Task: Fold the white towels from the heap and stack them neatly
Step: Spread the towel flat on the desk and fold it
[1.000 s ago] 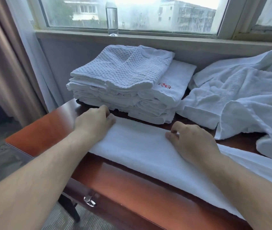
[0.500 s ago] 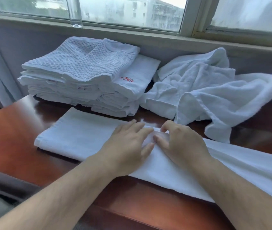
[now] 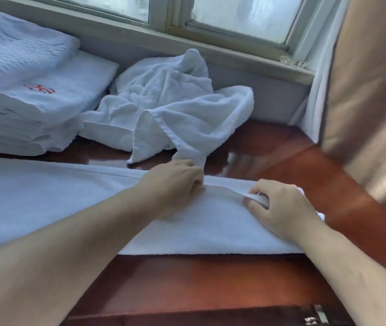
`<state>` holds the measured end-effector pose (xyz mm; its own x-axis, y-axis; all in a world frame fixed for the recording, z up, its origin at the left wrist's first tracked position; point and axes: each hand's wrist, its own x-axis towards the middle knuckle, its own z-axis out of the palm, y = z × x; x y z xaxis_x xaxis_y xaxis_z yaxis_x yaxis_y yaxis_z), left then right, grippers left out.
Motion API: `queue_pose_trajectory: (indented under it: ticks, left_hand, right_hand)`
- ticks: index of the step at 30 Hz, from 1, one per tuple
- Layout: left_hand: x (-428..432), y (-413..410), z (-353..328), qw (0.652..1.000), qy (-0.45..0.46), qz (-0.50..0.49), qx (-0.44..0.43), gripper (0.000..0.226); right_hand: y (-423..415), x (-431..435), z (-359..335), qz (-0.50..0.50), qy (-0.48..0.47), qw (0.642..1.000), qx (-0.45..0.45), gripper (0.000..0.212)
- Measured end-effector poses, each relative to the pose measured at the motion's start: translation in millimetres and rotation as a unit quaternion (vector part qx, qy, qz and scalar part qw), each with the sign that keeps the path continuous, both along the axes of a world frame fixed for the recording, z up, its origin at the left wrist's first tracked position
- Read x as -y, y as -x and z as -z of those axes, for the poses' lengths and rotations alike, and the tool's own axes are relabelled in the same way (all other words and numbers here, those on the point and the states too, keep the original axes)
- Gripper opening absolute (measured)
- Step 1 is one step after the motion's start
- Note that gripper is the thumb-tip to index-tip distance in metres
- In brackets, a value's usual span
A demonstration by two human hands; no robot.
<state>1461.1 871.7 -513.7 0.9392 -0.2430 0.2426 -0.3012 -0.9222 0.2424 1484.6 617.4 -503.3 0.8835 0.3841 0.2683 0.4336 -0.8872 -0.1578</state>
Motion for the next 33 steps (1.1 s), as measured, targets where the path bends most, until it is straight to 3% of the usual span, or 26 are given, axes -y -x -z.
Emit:
queue_pose_trajectory:
  ticks: [12,18,23,26,29,33]
  left_hand:
    - [-6.0,-25.8,-2.0,0.997,0.036,-0.066,0.029,0.027]
    - [-6.7,-30.5,-3.2,0.992,0.047,-0.097,0.065,0.03]
    - [-7.1,-20.8,-5.1,0.99,0.055,-0.081,0.105,0.018]
    - [-5.6,-0.3,-3.8,0.993,0.042,-0.026,0.112,0.018]
    - [-4.8,16.9,6.7,1.0,-0.021,-0.022,0.008,0.038]
    - [-14.6,19.2,16.3,0.994,-0.047,-0.046,-0.092,0.064]
  right_hand:
    - [-48.0,59.7,1.2,0.137,0.0,0.991,0.006,0.015]
    - [-67.1,48.4,-7.2,0.133,-0.038,0.984,0.111,0.015]
    - [-72.5,23.1,-9.9,0.201,0.085,0.971,0.099,0.029]
    - [-57.4,5.4,-4.6,0.165,0.005,0.98,0.112,0.026]
    - [-39.6,-12.1,7.5,0.063,-0.078,0.995,0.021,0.027]
    - [-33.3,-17.1,21.3,0.063,0.009,0.986,-0.151,0.061]
